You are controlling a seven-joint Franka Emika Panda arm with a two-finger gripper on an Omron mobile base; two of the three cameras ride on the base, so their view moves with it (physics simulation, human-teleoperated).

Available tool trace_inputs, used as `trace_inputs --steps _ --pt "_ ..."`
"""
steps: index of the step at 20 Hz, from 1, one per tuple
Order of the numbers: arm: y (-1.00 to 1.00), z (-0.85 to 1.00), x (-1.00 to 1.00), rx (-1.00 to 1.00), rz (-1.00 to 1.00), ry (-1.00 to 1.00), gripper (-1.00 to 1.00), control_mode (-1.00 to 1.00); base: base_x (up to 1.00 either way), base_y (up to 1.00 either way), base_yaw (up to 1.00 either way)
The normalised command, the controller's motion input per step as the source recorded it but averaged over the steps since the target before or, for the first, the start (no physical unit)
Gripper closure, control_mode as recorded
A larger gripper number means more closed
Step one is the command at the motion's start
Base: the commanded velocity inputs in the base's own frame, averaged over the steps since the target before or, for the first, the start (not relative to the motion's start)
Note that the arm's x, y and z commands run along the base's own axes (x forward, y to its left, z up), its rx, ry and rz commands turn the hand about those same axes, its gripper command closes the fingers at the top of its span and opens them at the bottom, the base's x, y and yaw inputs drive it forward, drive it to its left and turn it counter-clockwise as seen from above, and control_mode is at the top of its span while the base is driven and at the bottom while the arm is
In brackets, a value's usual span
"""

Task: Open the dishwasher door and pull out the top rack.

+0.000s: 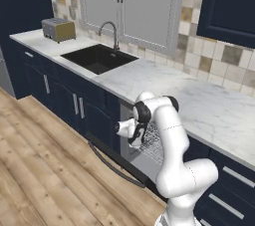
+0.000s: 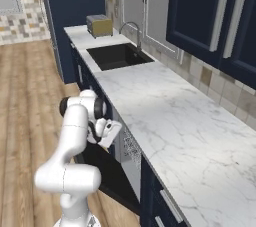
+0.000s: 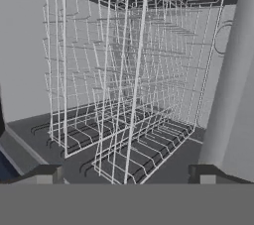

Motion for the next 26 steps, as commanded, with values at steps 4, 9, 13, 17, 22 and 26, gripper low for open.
trace_inputs --steps 4,9,13,17,22,26 --pt "-0.17 -0.27 0.30 -0.02 0.00 0.00 -1.00 -1.00 0.00 0.00 0.00" --pt "-0.14 -0.25 0.26 -0.01 0.01 0.00 -1.00 -1.00 0.00 0.00 0.00" --pt "-0.11 -0.30 0.22 0.00 0.01 0.00 -1.00 -1.00 0.00 0.00 0.00" --pt "-0.10 -0.32 0.22 0.00 0.01 0.00 -1.00 -1.00 0.00 0.00 0.00" --pt "-0.07 -0.32 0.19 0.00 0.01 0.00 -1.00 -1.00 0.00 0.00 0.00" --pt "-0.02 -0.27 0.13 -0.01 0.00 0.00 -1.00 -1.00 0.00 0.00 0.00"
